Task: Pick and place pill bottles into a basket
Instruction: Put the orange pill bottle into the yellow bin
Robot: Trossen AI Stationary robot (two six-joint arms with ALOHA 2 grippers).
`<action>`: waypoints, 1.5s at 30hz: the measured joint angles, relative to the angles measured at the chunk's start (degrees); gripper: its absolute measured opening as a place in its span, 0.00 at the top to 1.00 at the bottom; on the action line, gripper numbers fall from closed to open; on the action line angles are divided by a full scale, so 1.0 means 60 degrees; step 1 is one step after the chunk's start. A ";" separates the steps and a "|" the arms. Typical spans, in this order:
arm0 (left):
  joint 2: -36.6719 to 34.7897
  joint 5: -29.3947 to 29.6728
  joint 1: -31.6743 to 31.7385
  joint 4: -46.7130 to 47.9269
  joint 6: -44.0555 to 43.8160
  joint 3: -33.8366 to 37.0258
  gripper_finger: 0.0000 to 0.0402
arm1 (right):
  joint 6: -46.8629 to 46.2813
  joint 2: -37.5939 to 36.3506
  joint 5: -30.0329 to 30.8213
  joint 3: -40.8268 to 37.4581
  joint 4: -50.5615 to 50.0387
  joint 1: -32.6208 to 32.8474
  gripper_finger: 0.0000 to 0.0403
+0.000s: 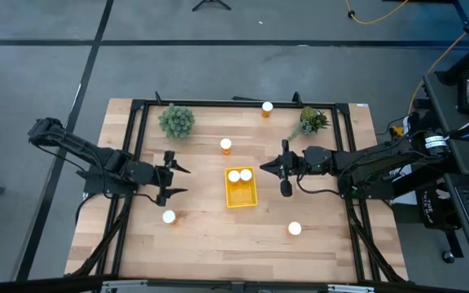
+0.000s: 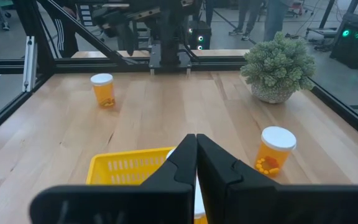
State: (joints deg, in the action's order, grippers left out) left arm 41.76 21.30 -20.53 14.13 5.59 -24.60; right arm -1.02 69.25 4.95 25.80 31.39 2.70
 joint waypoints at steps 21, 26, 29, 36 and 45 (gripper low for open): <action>-0.0675 -0.3489 0.0000 0.3243 -0.3208 -0.0525 0.30 | -0.0061 0.0000 0.0000 0.0000 -0.0033 0.0002 0.96; -0.0668 -0.3794 -0.0008 0.4047 -0.4132 -0.0513 0.30 | -0.0613 0.0000 -0.0004 0.0000 -0.0113 0.0004 0.96; -0.0642 -0.3817 -0.0179 0.4069 -0.4328 -0.0510 0.30 | -0.0827 0.0000 0.0011 0.0000 -0.0264 0.0106 0.96; -0.0275 -0.3013 -0.0917 0.4031 -0.4970 -0.0459 0.30 | -0.0816 0.0004 -0.0006 0.0000 -0.0301 0.0438 0.96; 0.0724 -0.2744 -0.2297 0.3812 -0.6796 -0.0015 0.30 | -0.0770 0.0004 -0.0004 0.0000 -0.0297 0.0455 0.96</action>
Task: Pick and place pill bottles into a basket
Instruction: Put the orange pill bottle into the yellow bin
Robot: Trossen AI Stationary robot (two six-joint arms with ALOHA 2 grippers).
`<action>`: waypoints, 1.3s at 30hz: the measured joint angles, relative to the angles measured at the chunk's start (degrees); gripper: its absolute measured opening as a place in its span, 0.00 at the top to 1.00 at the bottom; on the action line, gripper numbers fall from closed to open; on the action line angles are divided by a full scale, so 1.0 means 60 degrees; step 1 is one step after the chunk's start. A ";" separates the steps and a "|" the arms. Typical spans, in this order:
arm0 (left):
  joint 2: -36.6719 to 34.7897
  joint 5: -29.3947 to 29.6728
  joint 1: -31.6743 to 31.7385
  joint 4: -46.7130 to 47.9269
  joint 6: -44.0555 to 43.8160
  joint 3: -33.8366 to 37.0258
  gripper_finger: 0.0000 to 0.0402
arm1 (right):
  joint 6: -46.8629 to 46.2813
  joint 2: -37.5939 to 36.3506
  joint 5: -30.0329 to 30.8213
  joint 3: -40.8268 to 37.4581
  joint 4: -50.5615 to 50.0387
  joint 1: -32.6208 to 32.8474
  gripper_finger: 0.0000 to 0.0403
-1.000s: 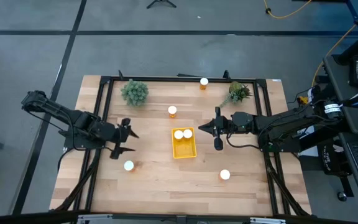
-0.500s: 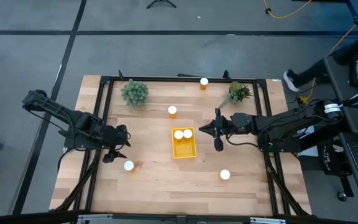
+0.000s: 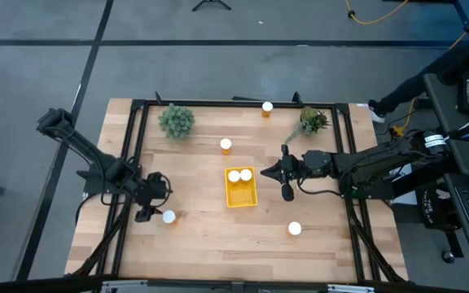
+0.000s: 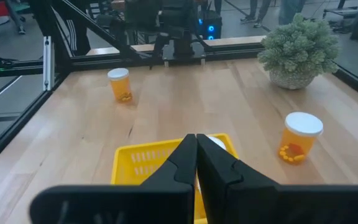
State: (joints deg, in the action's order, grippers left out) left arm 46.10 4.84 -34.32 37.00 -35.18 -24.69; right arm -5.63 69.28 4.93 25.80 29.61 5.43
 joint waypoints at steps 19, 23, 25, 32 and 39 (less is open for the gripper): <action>0.2271 0.2076 -0.2148 -0.1968 -0.2192 0.0011 0.30 | 0.0043 0.0000 0.0007 0.0000 0.0009 0.0000 0.96; 0.2609 0.2889 -0.2397 -0.2749 -0.2119 0.0011 0.30 | 0.0023 0.0000 0.0007 0.0000 0.0015 0.0000 0.96; 0.2786 0.3046 -0.2475 -0.2898 -0.2149 0.0011 0.30 | 0.0021 0.0000 0.0007 0.0000 0.0015 0.0000 0.96; 0.3656 0.3362 -0.2478 -0.3175 -0.2333 0.0011 0.30 | -0.0017 0.0000 0.0004 0.0000 0.0039 0.0000 0.96; 0.4048 0.3570 -0.2482 -0.3778 -0.2178 0.0011 0.30 | -0.0017 -0.0004 0.0004 0.0000 0.0043 0.0001 0.96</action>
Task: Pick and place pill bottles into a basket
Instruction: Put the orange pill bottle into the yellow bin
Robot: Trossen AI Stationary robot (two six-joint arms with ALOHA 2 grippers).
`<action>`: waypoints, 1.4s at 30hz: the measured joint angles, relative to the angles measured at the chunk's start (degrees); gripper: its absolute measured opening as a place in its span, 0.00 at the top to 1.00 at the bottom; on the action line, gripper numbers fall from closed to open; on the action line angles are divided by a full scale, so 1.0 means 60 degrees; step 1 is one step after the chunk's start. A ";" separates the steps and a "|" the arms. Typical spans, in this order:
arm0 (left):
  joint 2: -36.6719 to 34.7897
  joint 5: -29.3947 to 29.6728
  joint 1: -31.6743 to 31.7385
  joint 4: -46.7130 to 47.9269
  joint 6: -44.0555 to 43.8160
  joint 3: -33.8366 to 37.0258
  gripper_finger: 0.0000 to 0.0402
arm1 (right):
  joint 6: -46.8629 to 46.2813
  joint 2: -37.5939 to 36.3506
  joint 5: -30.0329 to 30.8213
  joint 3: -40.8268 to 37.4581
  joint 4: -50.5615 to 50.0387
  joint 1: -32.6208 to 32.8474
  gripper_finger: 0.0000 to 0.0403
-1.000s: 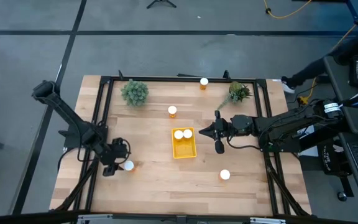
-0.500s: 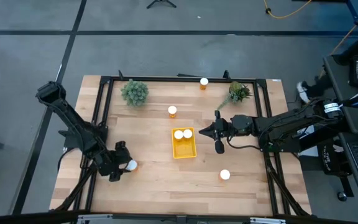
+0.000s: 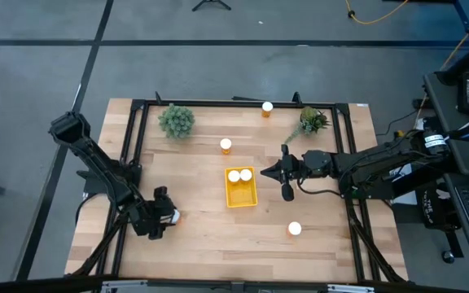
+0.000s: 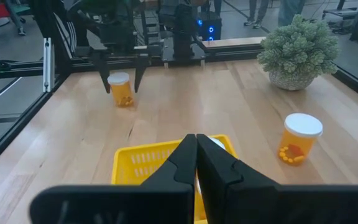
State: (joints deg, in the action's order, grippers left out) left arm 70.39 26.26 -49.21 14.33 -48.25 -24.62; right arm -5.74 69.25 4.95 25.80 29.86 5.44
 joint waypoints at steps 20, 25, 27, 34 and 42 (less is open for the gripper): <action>-0.0138 0.0136 0.0000 -0.0181 0.0347 0.0000 0.35 | 0.0000 -0.0004 0.0000 0.0000 0.0001 -0.0001 0.96; -0.0217 0.0040 0.0000 -0.0217 0.0400 0.0000 0.43 | 0.0000 -0.0004 0.0000 0.0000 0.0001 -0.0001 0.96; -0.0219 0.0040 0.0000 -0.0275 0.0424 0.0000 0.45 | -0.0004 -0.0004 0.0000 0.0000 0.0001 0.0003 0.96; -0.0219 0.0131 0.0000 -0.0292 0.0500 0.0000 0.48 | -0.0004 -0.0004 0.0000 0.0000 -0.0001 0.0003 0.96; -0.0219 0.0129 0.0000 -0.0292 0.0503 0.0000 0.46 | -0.0004 -0.0004 0.0000 0.0000 -0.0003 0.0003 0.96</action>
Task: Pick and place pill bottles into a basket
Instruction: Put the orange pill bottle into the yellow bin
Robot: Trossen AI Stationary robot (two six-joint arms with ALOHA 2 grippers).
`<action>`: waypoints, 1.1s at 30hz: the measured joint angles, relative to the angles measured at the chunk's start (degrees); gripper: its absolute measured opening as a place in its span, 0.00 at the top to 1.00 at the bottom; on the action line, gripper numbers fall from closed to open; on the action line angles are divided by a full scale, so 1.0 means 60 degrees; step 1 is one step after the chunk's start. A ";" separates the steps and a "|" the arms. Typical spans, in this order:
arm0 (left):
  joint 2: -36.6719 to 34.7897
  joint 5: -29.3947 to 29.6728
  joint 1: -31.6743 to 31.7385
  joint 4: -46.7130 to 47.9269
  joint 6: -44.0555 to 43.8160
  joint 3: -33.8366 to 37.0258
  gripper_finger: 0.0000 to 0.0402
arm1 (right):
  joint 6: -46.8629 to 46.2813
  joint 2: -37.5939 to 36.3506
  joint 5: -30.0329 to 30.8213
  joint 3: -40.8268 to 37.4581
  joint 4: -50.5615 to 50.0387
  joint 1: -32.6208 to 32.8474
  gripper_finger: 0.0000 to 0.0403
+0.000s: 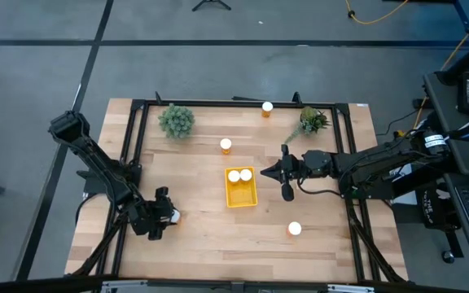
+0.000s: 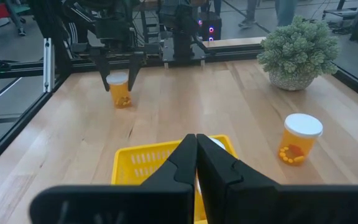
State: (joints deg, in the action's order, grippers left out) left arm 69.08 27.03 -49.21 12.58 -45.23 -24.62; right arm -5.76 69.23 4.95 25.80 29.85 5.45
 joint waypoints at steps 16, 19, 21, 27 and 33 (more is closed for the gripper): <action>0.0000 -0.0021 0.0273 -0.0134 0.0002 -0.0086 0.48 | -0.0002 0.0000 -0.0002 0.0000 0.0000 0.0000 0.96; 0.0000 -0.0022 0.0415 -0.0138 0.0429 -0.0316 0.48 | -0.0004 0.0000 -0.0004 0.0000 0.0000 0.0000 0.96; 0.0000 -0.0019 0.0527 -0.0137 0.0889 -0.0515 0.48 | -0.0004 0.0000 -0.0004 0.0000 0.0002 -0.0002 0.96; 0.0000 0.0519 0.1057 -0.0146 0.2170 -0.1121 0.48 | -0.0004 0.0000 -0.0002 0.0000 0.0006 0.0000 0.96; 0.0000 0.1041 0.1701 -0.0177 0.2832 -0.1555 0.48 | -0.0004 0.0000 -0.0004 0.0000 0.0128 0.0000 0.96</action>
State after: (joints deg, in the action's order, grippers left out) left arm 69.08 33.28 -39.01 11.51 -28.24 -33.95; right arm -5.78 69.23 4.93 25.80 30.61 5.45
